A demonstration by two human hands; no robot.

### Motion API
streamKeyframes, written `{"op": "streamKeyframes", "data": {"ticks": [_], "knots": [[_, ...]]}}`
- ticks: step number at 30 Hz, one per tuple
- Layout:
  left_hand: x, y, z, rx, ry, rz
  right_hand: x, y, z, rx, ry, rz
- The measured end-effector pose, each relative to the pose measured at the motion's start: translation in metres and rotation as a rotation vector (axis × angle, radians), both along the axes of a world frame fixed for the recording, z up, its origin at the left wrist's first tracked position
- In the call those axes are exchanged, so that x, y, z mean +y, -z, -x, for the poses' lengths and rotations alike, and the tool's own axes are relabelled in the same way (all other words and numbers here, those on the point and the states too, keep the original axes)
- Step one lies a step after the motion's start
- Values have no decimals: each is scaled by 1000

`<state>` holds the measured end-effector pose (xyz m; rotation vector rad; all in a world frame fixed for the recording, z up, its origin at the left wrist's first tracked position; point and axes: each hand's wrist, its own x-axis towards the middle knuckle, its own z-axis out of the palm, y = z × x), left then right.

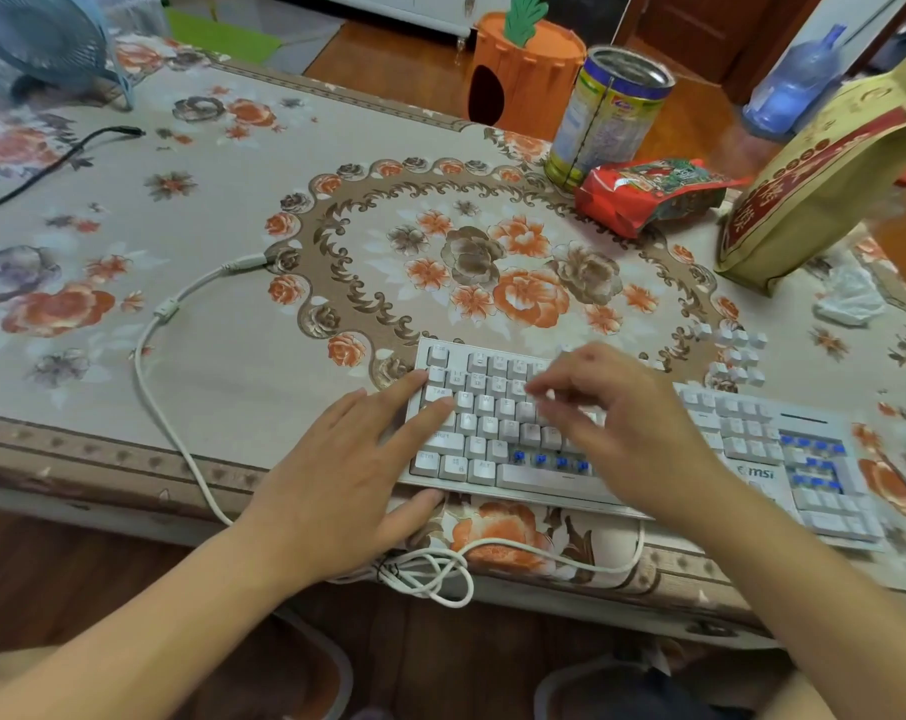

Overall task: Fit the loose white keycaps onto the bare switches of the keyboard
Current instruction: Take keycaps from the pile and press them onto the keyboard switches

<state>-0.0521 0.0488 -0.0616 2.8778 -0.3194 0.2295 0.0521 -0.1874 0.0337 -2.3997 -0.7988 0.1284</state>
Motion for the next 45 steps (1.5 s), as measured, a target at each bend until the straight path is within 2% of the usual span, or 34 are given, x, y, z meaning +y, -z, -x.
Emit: {"op": "streamKeyframes", "data": {"ticks": [8, 26, 33, 41, 45], "knots": [[0, 1, -1, 14, -5, -6, -18, 38, 31, -141, -8, 34], [0, -3, 1, 23, -1, -18, -8, 47, 35, -381, -122, 91], [1, -2, 2, 30, -3, -14, -10, 39, 26, -347, -175, 149], [-5, -1, 0, 51, -27, 65, -10, 44, 26, -224, -30, 134], [-5, -2, -1, 78, -33, 66, -8, 39, 29, -241, -34, 190]]}}
